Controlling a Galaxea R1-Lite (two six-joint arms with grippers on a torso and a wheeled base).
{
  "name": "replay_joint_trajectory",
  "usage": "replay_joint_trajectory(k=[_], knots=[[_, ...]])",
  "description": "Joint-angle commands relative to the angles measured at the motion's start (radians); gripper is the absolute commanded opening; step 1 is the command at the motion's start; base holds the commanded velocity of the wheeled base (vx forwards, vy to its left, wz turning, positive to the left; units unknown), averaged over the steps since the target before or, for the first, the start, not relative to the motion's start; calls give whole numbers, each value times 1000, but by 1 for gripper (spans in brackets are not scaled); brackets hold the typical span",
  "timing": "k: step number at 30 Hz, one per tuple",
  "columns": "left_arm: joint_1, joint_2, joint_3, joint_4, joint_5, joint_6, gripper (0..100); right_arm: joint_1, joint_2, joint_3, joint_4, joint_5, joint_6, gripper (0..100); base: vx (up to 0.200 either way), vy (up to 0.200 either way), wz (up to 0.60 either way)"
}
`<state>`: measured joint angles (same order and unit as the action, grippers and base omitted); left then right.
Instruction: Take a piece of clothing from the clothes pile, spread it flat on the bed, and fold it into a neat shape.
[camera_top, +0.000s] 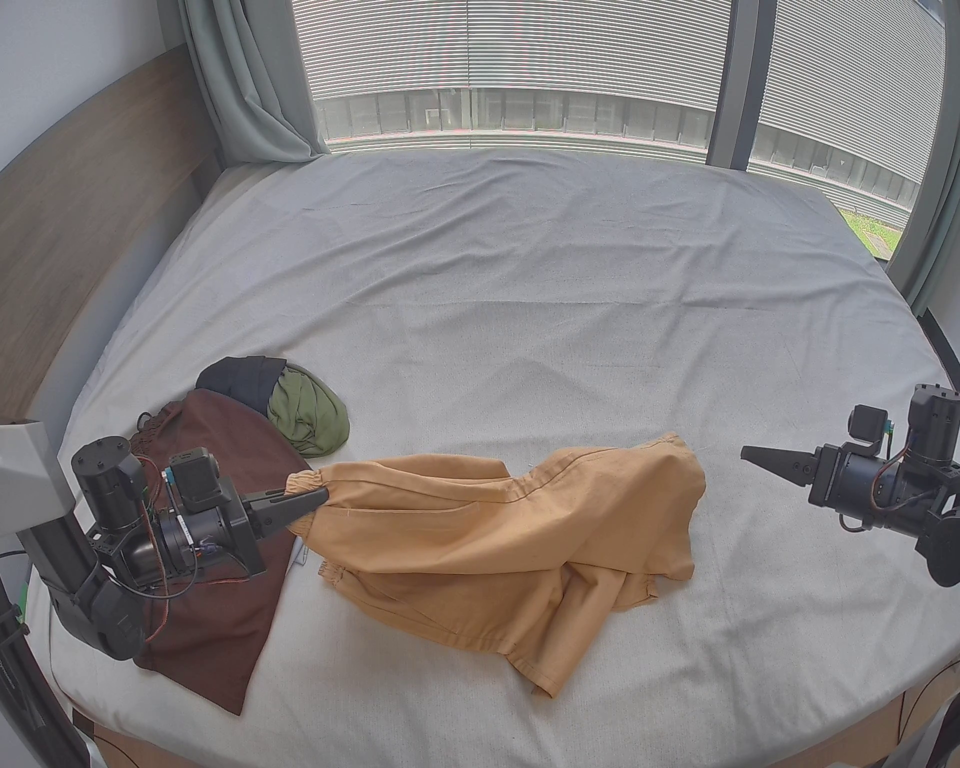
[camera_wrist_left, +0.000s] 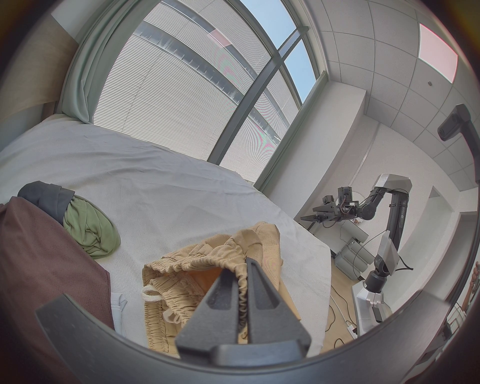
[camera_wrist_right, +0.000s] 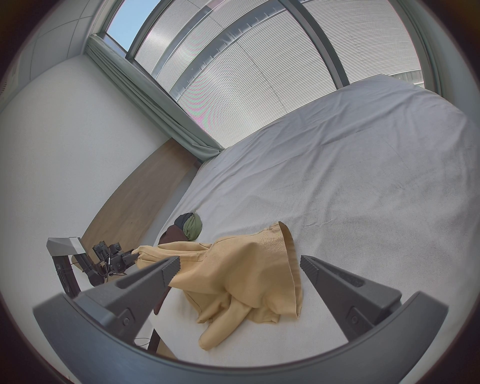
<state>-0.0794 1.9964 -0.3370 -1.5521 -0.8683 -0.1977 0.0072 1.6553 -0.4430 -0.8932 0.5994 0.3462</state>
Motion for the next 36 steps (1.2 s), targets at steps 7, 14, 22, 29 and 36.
replay_joint_trajectory(k=[7,14,22,29,36], knots=[[1,-1,0,0,0,-2,0,25,199,-6,-201,-4,70,100,0,0,0],[0,-2,0,0,-1,-2,0,33,333,-10,-336,-9,79,100,0,0,0],[0,-2,3,0,-1,-2,0,34,446,-52,-434,-10,146,100,0,0,0],[3,-2,1,0,-1,-2,0,36,541,-77,-513,-10,172,100,0,0,0],[3,-4,1,-2,-1,-3,0,63,597,-83,-615,-10,246,100,0,0,0]])
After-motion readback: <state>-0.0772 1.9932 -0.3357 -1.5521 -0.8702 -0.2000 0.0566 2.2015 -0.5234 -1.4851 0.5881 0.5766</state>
